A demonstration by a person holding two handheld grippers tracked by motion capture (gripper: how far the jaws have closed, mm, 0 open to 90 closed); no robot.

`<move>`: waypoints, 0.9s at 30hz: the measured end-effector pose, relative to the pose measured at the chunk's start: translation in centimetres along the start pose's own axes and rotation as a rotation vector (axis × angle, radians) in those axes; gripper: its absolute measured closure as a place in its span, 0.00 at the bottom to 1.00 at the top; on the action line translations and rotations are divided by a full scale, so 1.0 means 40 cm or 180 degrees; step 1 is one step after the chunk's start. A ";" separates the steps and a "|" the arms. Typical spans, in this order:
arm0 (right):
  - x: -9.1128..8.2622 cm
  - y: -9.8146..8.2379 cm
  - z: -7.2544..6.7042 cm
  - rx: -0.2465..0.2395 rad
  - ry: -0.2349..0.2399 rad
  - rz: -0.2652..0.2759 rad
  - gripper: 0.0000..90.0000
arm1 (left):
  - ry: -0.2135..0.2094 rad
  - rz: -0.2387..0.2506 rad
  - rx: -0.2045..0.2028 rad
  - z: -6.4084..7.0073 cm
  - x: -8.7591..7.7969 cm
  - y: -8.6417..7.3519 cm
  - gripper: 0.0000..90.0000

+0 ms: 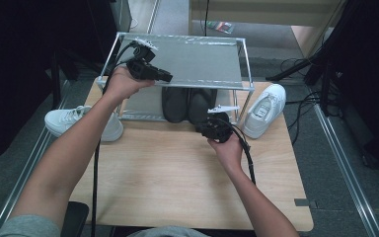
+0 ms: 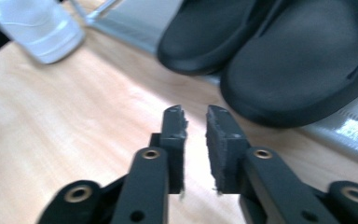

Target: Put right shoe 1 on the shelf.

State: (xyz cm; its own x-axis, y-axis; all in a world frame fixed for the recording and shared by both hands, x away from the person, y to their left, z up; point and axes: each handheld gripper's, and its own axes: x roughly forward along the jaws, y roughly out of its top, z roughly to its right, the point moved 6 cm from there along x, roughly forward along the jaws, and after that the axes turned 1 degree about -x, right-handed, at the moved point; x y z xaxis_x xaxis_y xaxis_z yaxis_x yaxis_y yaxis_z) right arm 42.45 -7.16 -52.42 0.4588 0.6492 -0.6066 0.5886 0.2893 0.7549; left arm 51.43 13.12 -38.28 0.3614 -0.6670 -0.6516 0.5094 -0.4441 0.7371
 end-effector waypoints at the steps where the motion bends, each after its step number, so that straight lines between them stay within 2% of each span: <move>1: -0.012 -0.003 -0.006 -0.0003 0.0034 0.0009 0.82 | -0.0007 0.0010 -0.0015 0.007 -0.008 0.000 0.74; 3: -0.034 -0.010 -0.019 -0.0006 0.0101 0.0024 0.80 | 0.0020 0.0037 -0.0024 0.020 -0.024 -0.003 0.71; 5: -0.054 -0.016 -0.032 -0.0098 0.0098 0.0004 0.80 | 0.0055 0.0048 -0.0028 0.032 -0.041 -0.010 0.69; 7: -0.073 -0.020 -0.045 -0.0181 0.0128 0.0052 0.78 | 0.0031 0.0052 -0.0050 0.046 -0.058 -0.019 0.67; 8: -0.082 -0.022 -0.050 -0.0201 0.0163 0.0084 0.77 | 0.0063 0.0057 -0.0037 0.058 -0.072 -0.028 0.66; 12: -0.112 -0.033 -0.062 -0.0224 0.0283 0.0187 0.71 | 0.0103 0.0088 -0.0050 0.070 -0.096 -0.044 0.61; 16: -0.143 -0.052 -0.065 -0.0190 0.0335 0.0270 0.68 | 0.0198 0.0014 -0.0119 0.082 -0.119 -0.080 0.54; 20: -0.174 -0.059 -0.065 -0.0203 0.0354 0.0325 0.62 | 0.0103 0.0007 -0.0171 0.105 -0.133 -0.119 0.51; 27: -0.201 -0.066 -0.065 -0.0317 0.0374 0.0320 0.59 | 0.0058 0.0017 -0.0230 0.131 -0.135 -0.180 0.48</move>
State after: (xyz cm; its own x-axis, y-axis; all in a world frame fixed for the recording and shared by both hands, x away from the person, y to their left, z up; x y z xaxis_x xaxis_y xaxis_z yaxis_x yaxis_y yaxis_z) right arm 35.46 -11.32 -48.90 0.4278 0.7543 -0.4980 0.4722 0.2833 0.8347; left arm 41.72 16.80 -39.14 0.3779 -0.6580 -0.6513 0.5622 -0.3959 0.7261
